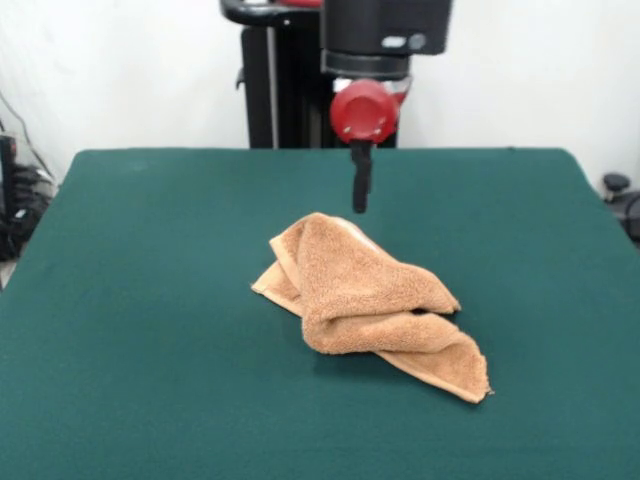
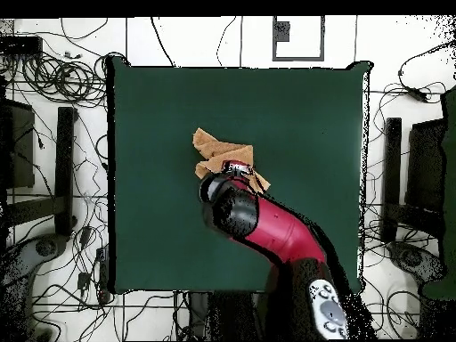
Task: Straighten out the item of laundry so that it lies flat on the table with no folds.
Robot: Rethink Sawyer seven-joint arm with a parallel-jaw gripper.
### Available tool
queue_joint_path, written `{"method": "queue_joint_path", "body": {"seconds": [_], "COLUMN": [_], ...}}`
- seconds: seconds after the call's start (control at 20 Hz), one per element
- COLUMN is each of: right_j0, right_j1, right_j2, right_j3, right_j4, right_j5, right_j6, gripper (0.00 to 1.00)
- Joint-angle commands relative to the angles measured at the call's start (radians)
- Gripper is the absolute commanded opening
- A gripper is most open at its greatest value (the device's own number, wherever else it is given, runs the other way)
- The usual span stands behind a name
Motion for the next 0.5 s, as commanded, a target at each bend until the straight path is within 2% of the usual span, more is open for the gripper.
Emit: {"method": "queue_joint_path", "body": {"seconds": [0.05, 0.25, 0.5], "right_j0": [-0.084, -0.047, 0.010], "right_j1": [0.084, 0.111, 0.102], "right_j2": [0.245, 0.200, 0.146], "right_j3": [0.122, 0.093, 0.072], "right_j4": [-0.037, -0.064, -0.063], "right_j5": [-0.074, -0.096, -0.074], "right_j6": [0.006, 0.024, 0.042], "gripper": [1.00, 1.00, 1.00]}}
